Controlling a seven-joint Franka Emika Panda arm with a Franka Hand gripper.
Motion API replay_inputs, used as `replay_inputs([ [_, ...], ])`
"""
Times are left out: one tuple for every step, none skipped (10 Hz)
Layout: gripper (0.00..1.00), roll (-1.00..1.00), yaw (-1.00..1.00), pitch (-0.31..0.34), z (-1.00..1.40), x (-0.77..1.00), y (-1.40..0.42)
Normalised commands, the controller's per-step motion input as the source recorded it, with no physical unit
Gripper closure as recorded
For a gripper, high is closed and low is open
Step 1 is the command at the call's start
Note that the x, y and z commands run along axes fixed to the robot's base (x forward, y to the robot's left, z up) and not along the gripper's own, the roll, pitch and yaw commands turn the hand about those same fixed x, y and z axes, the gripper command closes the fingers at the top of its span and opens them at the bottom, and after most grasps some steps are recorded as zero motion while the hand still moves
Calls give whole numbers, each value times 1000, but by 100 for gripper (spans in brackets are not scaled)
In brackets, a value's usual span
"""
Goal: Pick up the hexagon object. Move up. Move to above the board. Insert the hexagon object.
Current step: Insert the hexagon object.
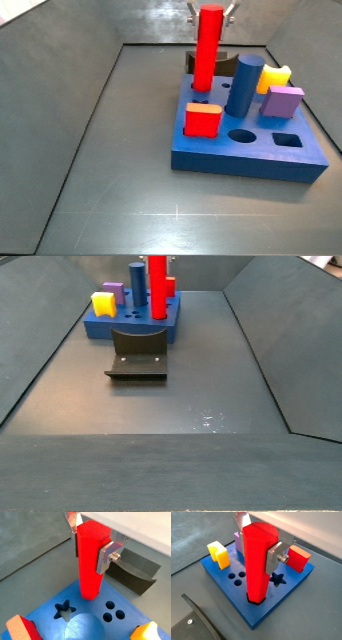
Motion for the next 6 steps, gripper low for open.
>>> replay_inputs([
  [100, 106, 114, 0, -169, 0, 6],
  [100, 119, 103, 3, -183, 0, 31],
  [100, 109, 74, 19, -177, 0, 60],
  [100, 164, 3, 57, -40, 0, 117],
  [100, 161, 0, 57, -23, 0, 100],
  [100, 109, 0, 57, -34, 0, 80],
])
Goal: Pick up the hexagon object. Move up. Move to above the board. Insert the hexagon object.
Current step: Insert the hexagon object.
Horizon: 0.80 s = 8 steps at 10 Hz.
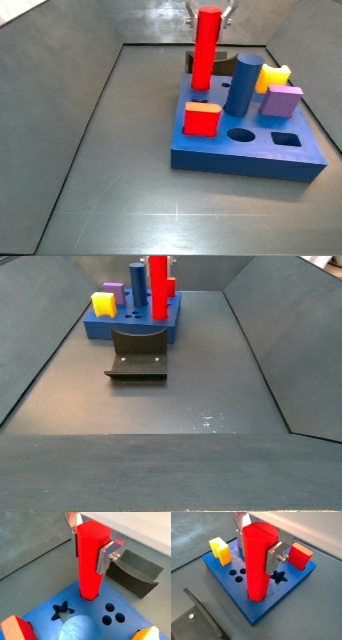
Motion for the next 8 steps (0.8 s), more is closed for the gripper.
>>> replay_inputs([
  [100, 67, 0, 47, -131, 0, 43],
  [100, 57, -3, 54, -451, 86, 0],
  [100, 56, 0, 14, -789, 89, -20],
  [100, 63, 0, 0, -1000, 71, -49],
  [100, 90, 0, 0, -1000, 69, -83],
  [100, 99, 0, 16, -1000, 117, -83],
  [100, 97, -6, 39, -946, 160, -80],
  [100, -29, -20, 0, -469, 163, 0],
])
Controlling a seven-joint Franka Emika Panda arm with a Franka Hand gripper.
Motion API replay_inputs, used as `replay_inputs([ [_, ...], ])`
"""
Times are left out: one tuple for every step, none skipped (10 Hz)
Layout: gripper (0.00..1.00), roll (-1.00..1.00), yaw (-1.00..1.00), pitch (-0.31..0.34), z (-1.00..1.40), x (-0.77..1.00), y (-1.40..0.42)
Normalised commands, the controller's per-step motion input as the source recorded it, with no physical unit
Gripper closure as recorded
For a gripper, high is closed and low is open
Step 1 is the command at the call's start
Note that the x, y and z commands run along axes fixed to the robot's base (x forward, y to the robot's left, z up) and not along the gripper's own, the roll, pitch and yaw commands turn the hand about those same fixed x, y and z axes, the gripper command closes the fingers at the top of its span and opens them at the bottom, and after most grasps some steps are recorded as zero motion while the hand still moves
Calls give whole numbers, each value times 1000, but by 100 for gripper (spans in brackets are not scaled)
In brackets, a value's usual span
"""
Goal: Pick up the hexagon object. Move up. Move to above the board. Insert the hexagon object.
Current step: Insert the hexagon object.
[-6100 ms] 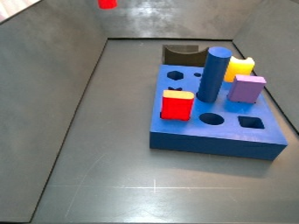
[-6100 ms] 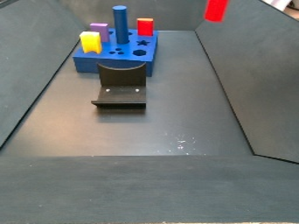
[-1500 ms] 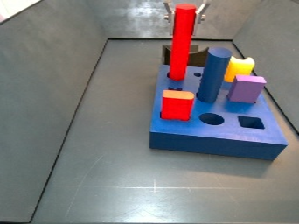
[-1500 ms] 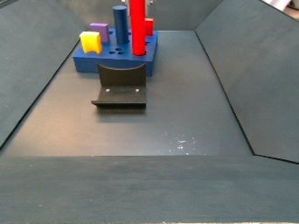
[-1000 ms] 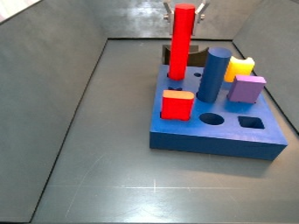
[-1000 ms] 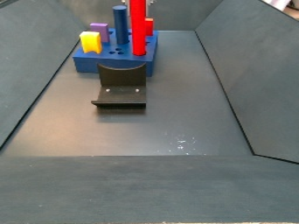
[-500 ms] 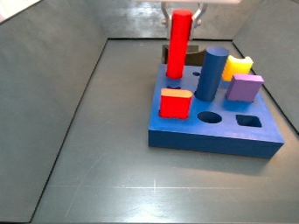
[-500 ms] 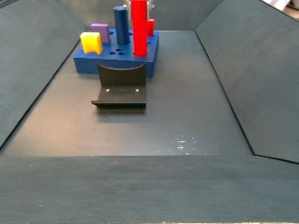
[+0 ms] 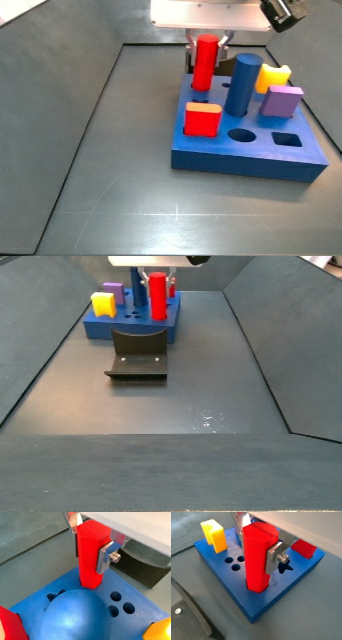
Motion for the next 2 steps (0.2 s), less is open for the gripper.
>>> replay_inputs([
  [100, -117, 0, -51, -66, 0, 80],
  [100, 0, 0, 0, 0, 0, 0],
])
